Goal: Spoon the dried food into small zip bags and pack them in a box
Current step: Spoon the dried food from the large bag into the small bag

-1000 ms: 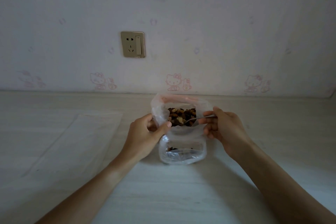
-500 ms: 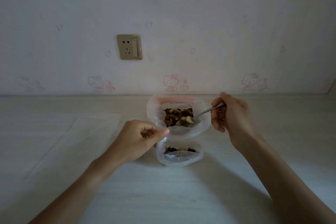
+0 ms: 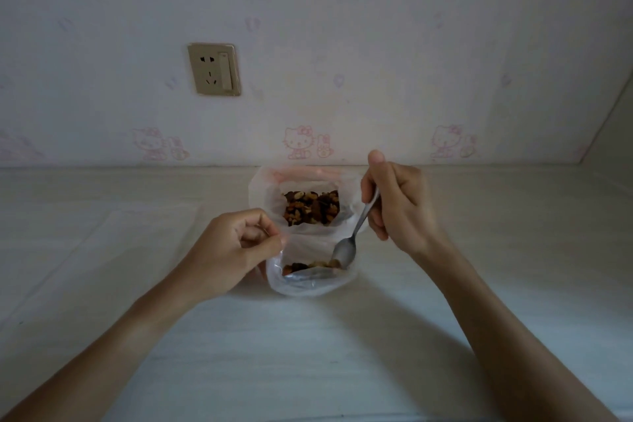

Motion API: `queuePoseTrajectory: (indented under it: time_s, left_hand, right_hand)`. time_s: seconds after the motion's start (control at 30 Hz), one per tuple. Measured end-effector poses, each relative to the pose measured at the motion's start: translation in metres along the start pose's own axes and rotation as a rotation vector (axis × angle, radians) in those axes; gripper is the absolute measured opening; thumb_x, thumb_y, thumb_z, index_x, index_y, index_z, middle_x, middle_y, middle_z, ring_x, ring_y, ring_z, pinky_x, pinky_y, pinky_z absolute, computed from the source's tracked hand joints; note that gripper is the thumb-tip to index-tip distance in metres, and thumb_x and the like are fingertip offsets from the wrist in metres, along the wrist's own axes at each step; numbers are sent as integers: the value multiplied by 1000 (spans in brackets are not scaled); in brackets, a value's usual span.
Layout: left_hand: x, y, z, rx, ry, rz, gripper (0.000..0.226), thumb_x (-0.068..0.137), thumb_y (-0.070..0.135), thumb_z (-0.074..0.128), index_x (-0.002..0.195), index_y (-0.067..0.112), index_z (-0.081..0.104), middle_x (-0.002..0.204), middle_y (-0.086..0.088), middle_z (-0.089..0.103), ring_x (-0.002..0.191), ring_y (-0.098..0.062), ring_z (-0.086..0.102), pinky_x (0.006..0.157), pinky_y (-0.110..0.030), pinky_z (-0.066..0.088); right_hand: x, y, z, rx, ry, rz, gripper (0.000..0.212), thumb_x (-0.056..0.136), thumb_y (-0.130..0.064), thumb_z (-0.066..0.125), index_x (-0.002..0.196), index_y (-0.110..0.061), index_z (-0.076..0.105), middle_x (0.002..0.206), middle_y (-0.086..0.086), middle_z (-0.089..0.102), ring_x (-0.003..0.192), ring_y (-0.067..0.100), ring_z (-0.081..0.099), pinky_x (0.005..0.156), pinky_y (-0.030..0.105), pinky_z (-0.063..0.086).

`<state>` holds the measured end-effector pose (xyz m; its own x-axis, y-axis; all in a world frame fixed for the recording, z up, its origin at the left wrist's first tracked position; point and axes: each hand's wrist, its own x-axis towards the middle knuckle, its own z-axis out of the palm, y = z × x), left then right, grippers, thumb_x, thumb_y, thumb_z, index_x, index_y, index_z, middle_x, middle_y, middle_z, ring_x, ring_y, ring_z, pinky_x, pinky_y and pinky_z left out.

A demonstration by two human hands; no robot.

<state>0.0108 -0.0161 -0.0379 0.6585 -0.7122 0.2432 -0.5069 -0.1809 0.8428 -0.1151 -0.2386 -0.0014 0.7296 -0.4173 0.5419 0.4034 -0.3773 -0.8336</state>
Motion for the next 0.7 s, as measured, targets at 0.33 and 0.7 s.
queuePoseTrajectory:
  time_s: [0.33,0.7]
  left_hand:
    - [0,-6,-2,80,50,37,13,91,27,78,82,21,71,71,-2,76,62,-21,73,64,-24,55]
    - [10,-8,-9,128,413,-152,51,87,59,73,66,15,58,51,-5,65,46,-10,58,60,-26,43]
  right_hand:
    - [1,2,0,123,111,-13,55,111,-38,38,64,-17,57,41,6,48,31,23,44,38,20,32]
    - [7,16,-6,103,183,377,49,112,-38,37,87,-3,62,60,10,64,45,26,57,37,27,36]
